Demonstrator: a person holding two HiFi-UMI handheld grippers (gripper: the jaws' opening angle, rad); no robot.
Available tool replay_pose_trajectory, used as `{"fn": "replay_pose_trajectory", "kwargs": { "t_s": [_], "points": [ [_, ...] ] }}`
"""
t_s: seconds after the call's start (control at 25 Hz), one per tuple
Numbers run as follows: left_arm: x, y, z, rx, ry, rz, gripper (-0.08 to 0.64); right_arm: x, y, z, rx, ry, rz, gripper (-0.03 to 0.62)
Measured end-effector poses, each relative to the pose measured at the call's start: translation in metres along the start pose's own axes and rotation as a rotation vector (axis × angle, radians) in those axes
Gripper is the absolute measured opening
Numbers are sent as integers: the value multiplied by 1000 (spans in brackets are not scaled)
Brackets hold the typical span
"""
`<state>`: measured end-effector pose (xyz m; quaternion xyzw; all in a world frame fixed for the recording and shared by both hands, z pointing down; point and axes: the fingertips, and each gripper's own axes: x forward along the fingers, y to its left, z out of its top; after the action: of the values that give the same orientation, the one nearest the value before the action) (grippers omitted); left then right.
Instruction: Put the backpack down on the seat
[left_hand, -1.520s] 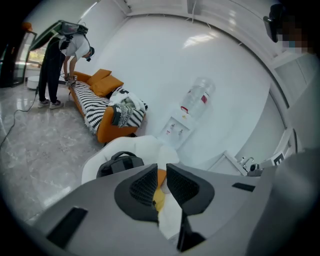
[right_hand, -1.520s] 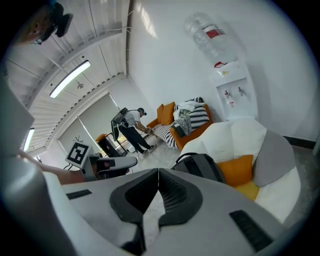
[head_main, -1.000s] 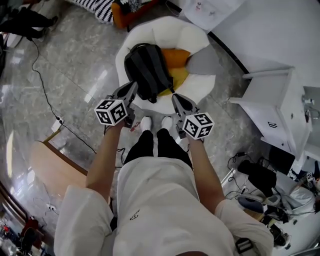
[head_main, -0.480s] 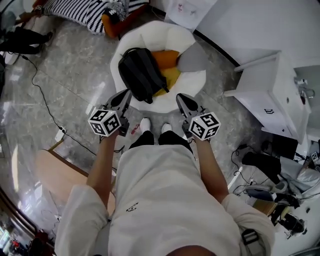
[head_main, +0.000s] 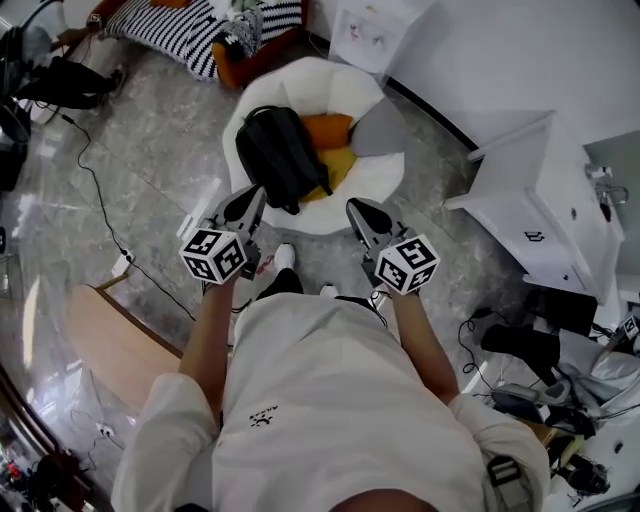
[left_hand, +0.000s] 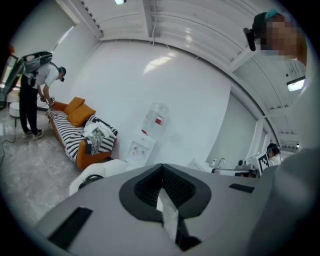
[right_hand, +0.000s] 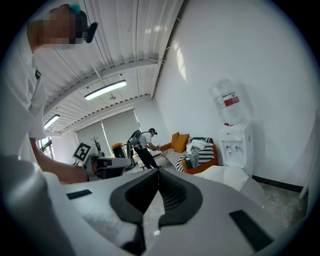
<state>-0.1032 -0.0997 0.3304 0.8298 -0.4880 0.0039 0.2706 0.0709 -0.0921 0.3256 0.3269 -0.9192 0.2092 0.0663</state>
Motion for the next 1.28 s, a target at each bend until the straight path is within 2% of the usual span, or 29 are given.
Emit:
{"fn": "replay_pose_trajectory", "kwargs": {
  "t_s": [0.16, 0.4, 0.64, 0.96, 1.12, 1.28],
  "points": [
    [-10, -40, 6, 13, -59, 3, 17, -34, 2, 0, -30, -7, 25, 23],
    [-28, -98, -3, 59, -88, 37, 17, -93, -7, 0, -35, -51, 25, 23],
    [-55, -133, -13, 80, -107, 70, 17, -128, -7, -1, -52, -82, 26, 23],
    [-79, -153, -14, 145, -116, 96, 17, -139, 10, 10, -66, -126, 53, 23],
    [-86, -145, -12, 138, -117, 89, 17, -134, 23, 14, -90, -127, 45, 23],
    [-89, -131, -5, 182, -104, 96, 17, -129, 29, 17, -96, -125, 13, 23]
  ]
}}
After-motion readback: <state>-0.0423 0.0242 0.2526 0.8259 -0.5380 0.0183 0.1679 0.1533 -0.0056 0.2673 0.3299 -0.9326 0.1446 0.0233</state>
